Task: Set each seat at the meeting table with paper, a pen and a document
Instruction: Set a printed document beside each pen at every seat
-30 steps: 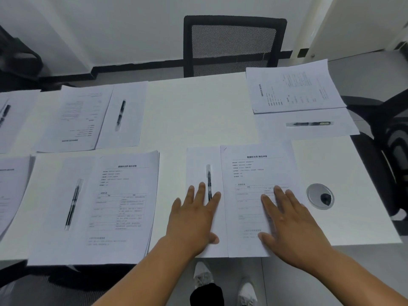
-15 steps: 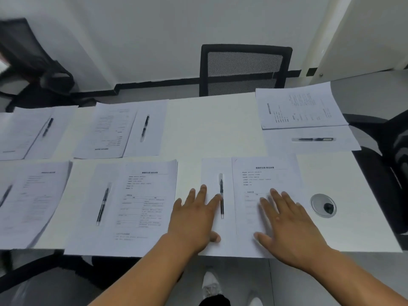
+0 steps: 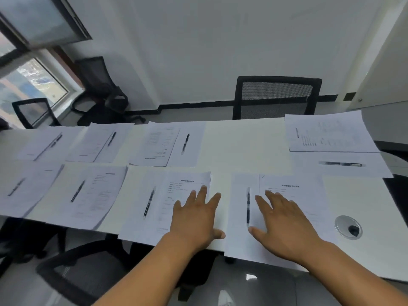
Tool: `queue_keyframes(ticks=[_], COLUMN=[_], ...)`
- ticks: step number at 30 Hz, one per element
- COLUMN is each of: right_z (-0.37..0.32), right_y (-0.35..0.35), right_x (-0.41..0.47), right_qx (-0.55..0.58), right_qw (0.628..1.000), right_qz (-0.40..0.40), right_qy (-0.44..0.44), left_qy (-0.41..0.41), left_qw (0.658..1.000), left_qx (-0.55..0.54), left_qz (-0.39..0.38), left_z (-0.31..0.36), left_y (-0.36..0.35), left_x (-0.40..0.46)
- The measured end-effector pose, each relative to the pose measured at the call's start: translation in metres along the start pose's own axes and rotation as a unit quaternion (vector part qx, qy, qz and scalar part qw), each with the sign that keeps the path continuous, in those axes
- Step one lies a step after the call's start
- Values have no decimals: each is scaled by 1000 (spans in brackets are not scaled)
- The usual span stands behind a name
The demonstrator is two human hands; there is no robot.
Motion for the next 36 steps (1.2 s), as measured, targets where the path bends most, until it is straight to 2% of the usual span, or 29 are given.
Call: queue_keyframes(ticks=[14, 19, 28, 36], right_z=[-80, -119, -217, -257], right_y=[31, 24, -25, -61], right_x=[27, 47, 81, 82], right_qx=[-6, -8, -17, -7], right_qw=[999, 1000, 998, 992], right_qz=[17, 16, -13, -41], right_qy=[28, 7, -64, -120], left_qy=[16, -8, -101, -138], left_qw=[1000, 1000, 995, 990], left_qx=[-3, -4, -12, -17], left_qz=[27, 22, -10, -34], left_z=[-73, -116, -214, -267], left_y=[34, 26, -10, -34], left_x=[-17, -5, 26, 33])
Point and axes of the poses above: each hand's wrist, its own x-axis towards the middle knuckle, its own y-axis out of the back of the hand, z = x × y, the point moved 3 cm from there along x, towards the middle knuckle, and after that the axes turned 7 degrees about z, right-handed, at the moved point
